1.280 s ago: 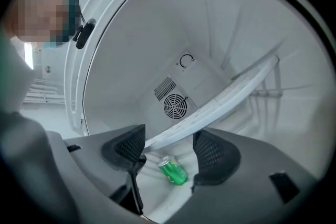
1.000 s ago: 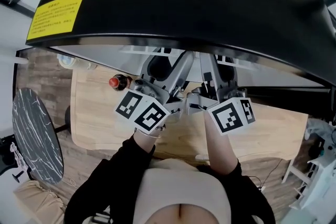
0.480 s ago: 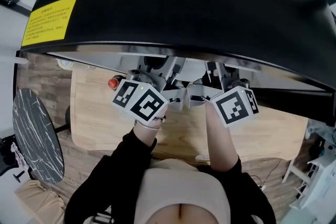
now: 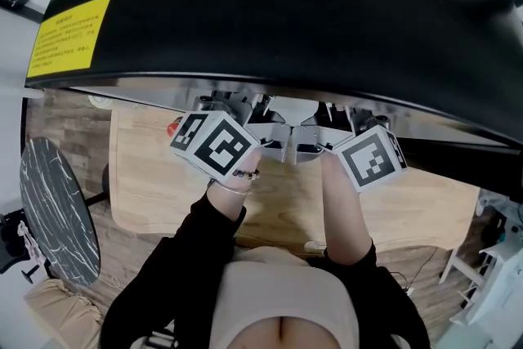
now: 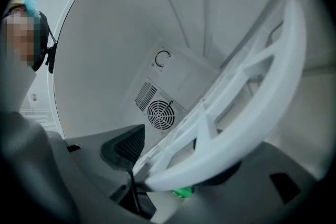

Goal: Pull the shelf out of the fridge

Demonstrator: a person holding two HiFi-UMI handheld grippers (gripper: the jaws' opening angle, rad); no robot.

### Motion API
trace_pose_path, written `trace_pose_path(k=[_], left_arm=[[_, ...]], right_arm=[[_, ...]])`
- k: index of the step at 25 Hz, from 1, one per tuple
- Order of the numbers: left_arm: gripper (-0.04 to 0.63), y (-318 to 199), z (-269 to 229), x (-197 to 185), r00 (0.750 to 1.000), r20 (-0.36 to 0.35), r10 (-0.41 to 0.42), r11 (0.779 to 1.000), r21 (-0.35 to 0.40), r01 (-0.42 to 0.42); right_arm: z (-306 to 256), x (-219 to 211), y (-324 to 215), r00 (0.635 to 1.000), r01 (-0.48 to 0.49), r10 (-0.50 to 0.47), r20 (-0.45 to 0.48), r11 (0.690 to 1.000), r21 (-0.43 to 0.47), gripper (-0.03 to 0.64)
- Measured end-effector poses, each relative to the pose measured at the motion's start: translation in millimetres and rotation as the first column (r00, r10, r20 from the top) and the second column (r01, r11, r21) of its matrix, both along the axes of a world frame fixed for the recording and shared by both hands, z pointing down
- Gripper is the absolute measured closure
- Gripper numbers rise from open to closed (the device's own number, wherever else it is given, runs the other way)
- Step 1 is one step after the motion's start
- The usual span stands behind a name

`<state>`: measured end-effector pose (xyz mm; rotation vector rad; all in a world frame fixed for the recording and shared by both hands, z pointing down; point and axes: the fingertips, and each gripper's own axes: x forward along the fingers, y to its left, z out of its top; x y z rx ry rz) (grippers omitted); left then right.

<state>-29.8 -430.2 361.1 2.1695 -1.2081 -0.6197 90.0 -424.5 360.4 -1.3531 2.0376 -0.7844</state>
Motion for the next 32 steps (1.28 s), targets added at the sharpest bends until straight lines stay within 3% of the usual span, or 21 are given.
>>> trace_pose_path(k=[9, 12, 15, 32], left_arm=[[0.368, -1, 3, -1, 1.000, -0.019, -0.016, 1.000, 0.004, 0.017], [0.390, -1, 3, -1, 1.000, -0.024, -0.014, 1.000, 0.003, 0.014], [0.398, -1, 2, -1, 0.999, -0.038, -0.011, 1.000, 0.007, 0.011], [0.403, 7, 4, -3, 0.999, -0.035, -0.008, 1.000, -0.001, 0.008]], right_arm=[[2, 1, -2, 1.000, -0.013, 0.013, 0.003, 1.000, 0.007, 0.338], [2, 1, -1, 0.999, -0.012, 0.012, 0.046, 1.000, 0.009, 0.419], [3, 3, 0, 0.997, -0.022, 0.022, 0.072, 1.000, -0.007, 0.444], [5, 2, 9, 0.997, -0.036, 0.037, 0.074, 0.999, -0.011, 0.456]])
